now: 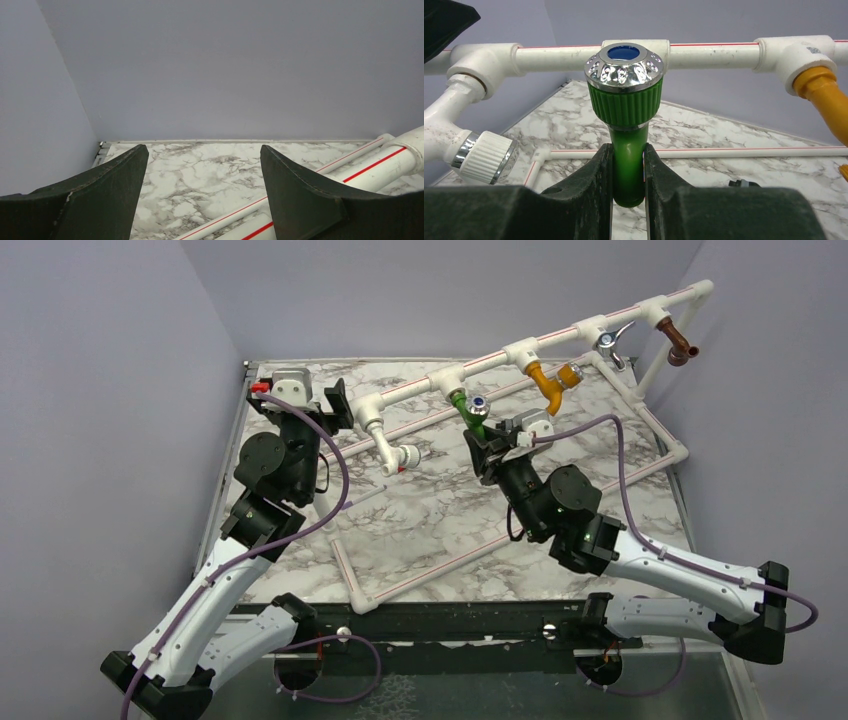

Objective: Install the water faucets

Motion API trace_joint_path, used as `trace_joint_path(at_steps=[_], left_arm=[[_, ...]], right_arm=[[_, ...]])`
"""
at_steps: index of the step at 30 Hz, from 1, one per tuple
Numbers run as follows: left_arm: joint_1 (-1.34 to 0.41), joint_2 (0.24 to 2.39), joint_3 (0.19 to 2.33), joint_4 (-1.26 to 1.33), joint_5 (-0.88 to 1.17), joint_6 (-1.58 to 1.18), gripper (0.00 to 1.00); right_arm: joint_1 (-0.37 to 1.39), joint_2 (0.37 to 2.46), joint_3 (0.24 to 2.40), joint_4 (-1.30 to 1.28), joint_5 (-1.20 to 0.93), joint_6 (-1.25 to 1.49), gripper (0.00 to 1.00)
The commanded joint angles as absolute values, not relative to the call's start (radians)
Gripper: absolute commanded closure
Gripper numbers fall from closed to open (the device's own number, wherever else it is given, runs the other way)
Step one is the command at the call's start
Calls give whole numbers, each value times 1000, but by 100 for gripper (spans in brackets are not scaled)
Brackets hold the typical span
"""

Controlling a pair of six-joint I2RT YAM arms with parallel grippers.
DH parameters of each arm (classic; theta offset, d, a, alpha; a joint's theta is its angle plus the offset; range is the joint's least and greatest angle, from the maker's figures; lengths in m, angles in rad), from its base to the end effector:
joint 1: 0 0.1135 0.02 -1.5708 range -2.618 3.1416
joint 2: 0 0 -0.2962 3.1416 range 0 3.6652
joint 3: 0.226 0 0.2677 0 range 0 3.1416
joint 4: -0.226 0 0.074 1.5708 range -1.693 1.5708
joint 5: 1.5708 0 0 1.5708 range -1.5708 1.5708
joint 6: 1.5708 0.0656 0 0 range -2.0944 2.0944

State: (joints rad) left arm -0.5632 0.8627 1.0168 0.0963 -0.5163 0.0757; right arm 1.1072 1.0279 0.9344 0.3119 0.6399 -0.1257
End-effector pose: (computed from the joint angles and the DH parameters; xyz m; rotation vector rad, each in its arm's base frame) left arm 0.1889 -0.0810 0.4703 -0.0113 1.3539 -0.0700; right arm 0.1495 0.2114 0.4299 -0.3136 1.3714 0.3838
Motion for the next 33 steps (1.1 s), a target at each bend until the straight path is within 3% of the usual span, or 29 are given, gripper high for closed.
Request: trace_joint_path(at_steps=[1, 19, 33], left_arm=[[-566, 859, 969, -49, -548, 32, 17], [-566, 853, 968, -49, -544, 28, 17], [-567, 848, 968, -51, -545, 28, 17]], right_arm=[[1105, 1047, 910, 446, 674, -23, 100], [1101, 1036, 864, 540, 784, 326, 99], [1046, 1002, 839, 467, 830, 779, 100]])
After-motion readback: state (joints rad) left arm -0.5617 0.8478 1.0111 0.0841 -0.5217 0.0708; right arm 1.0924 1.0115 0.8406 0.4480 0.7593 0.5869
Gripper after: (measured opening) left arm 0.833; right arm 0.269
